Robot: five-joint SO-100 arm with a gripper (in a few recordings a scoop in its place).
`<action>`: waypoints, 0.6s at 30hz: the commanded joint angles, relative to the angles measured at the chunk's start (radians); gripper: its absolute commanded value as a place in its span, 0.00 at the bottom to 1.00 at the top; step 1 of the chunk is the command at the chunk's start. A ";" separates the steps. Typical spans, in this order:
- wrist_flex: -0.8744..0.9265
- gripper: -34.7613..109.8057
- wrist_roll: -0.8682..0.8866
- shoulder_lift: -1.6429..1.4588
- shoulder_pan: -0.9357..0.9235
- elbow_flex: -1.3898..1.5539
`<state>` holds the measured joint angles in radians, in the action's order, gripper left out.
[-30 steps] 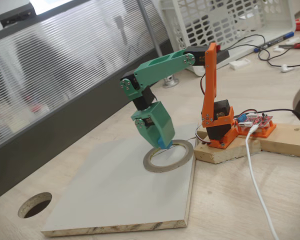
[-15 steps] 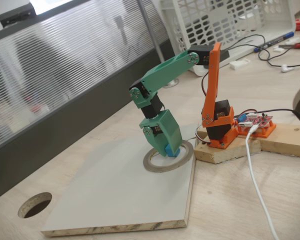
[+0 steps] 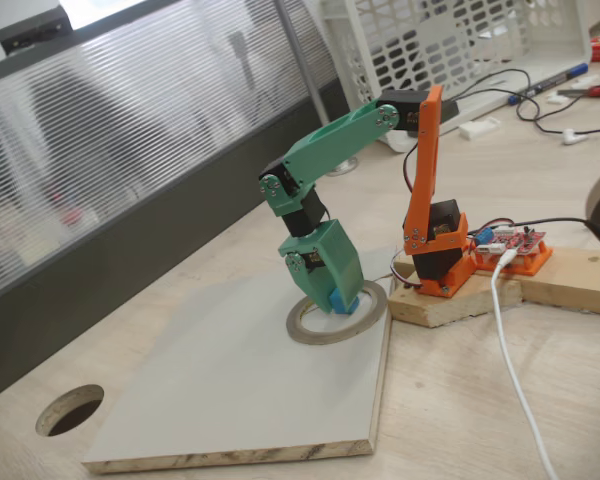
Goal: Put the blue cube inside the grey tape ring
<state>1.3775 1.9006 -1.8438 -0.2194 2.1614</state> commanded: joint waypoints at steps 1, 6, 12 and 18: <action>-0.005 0.31 0.005 -0.077 -0.011 0.009; -0.006 0.31 -0.002 -0.181 -0.011 0.020; -0.005 0.31 -0.003 -0.186 -0.011 0.023; -0.003 0.32 0.003 -0.190 -0.005 0.023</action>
<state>1.3683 1.8883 -1.9988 -0.2240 2.1813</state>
